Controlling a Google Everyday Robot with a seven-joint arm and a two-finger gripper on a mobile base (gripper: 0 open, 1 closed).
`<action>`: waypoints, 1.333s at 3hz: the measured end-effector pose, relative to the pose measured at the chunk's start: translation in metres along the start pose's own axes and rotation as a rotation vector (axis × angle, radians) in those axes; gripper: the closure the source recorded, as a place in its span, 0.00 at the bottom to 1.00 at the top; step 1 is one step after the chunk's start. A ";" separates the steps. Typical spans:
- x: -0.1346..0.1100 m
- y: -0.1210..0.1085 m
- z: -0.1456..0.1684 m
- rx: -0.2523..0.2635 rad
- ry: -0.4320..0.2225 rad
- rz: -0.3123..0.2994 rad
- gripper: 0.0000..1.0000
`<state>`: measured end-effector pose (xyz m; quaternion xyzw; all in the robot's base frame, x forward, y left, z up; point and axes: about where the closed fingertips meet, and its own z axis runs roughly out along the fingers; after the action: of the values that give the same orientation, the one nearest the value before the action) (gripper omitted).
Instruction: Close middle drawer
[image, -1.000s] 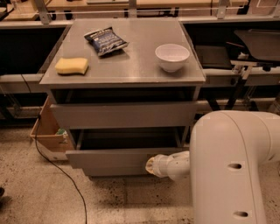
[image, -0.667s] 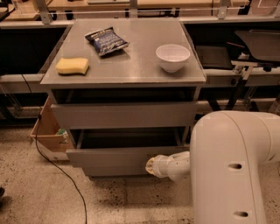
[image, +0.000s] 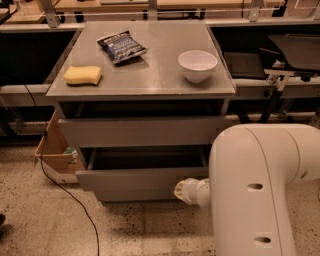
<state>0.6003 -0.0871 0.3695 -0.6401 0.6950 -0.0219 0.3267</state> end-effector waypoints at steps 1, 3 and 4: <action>0.006 -0.010 0.005 0.024 0.010 0.006 1.00; 0.010 -0.034 0.015 0.071 0.010 0.007 1.00; 0.007 -0.053 0.022 0.106 -0.001 0.005 1.00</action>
Offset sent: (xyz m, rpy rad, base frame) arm 0.0448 -0.0139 -0.0025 -0.0043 -0.0678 -0.0533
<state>0.6574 -0.0944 0.3727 -0.6203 0.6943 -0.0575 0.3603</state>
